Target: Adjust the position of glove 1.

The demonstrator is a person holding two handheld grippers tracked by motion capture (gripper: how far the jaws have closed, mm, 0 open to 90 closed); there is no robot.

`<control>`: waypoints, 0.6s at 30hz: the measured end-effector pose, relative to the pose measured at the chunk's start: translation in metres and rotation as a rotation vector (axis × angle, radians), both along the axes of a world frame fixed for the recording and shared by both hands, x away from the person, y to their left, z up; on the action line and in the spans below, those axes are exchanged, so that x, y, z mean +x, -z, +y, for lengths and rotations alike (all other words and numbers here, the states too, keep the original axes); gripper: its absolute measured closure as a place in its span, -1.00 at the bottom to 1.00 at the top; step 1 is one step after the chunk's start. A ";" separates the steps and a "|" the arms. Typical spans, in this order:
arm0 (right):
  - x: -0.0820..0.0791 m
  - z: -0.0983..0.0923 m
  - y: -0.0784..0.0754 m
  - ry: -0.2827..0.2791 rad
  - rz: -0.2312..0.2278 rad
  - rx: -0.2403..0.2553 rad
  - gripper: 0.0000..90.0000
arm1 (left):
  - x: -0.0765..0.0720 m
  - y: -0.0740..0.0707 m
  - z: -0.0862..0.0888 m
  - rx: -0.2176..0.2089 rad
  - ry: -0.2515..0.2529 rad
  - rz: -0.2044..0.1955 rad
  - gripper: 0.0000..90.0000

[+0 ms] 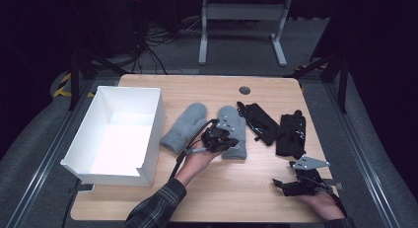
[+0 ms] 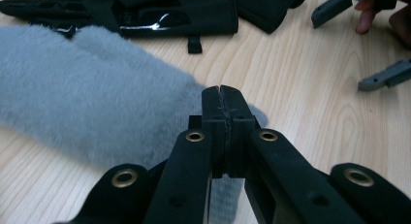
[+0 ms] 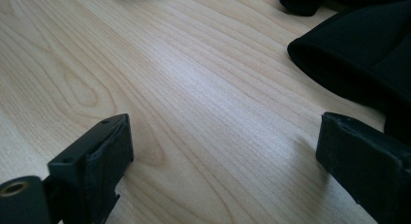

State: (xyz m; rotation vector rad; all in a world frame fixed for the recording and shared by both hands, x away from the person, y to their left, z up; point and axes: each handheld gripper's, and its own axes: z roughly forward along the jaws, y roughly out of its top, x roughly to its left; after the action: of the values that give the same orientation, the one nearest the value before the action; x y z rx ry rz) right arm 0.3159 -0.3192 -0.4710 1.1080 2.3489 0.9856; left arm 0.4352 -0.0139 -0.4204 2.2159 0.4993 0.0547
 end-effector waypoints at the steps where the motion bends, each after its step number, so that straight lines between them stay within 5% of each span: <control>1: 0.000 0.000 0.000 0.000 0.000 0.000 -0.85 | 0.001 0.001 -0.003 0.002 -0.001 -0.002 1.00; 8: 0.000 0.000 0.000 -0.001 0.000 0.000 -0.85 | 0.013 0.015 -0.017 0.077 -0.010 0.001 1.00; 18: 0.000 0.000 0.000 -0.003 0.000 0.001 -0.85 | 0.005 0.021 -0.005 0.090 0.006 0.051 1.00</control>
State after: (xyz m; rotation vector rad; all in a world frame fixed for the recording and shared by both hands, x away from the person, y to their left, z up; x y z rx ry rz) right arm 0.3157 -0.3191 -0.4711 1.1046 2.3513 0.9877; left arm 0.4401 -0.0192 -0.4414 2.3110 0.5272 0.0182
